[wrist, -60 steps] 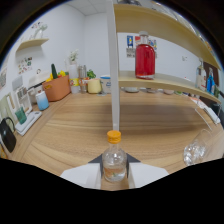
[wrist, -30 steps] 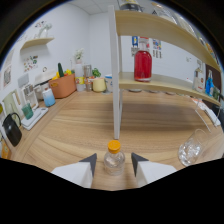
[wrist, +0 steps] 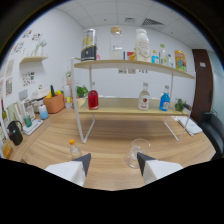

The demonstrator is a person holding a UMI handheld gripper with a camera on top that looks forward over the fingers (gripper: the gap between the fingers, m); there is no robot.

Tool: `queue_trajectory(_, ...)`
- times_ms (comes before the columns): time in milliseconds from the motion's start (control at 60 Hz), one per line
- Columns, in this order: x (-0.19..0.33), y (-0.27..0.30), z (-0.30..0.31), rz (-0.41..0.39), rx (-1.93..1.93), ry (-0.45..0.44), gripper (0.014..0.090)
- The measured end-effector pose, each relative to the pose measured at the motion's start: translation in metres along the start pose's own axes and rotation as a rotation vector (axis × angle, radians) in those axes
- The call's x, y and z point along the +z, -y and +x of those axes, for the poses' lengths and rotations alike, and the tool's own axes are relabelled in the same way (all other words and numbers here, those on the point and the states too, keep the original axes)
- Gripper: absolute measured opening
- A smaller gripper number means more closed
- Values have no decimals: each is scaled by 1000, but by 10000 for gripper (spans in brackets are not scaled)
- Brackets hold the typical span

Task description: Make me a cup of Mount Fuji.

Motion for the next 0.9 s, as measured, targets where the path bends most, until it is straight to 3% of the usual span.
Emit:
queue_trajectory(250, -11, -24, 96, -71, 29, -70, 857)
queue_trajectory(483, -10, 75, 146, 88, 50, -67, 856)
queue_trajectory(700, 57, 145, 187, 181, 63, -45, 851)
queue_trajectory(900, 132, 150, 206, 151, 19, -43, 729)
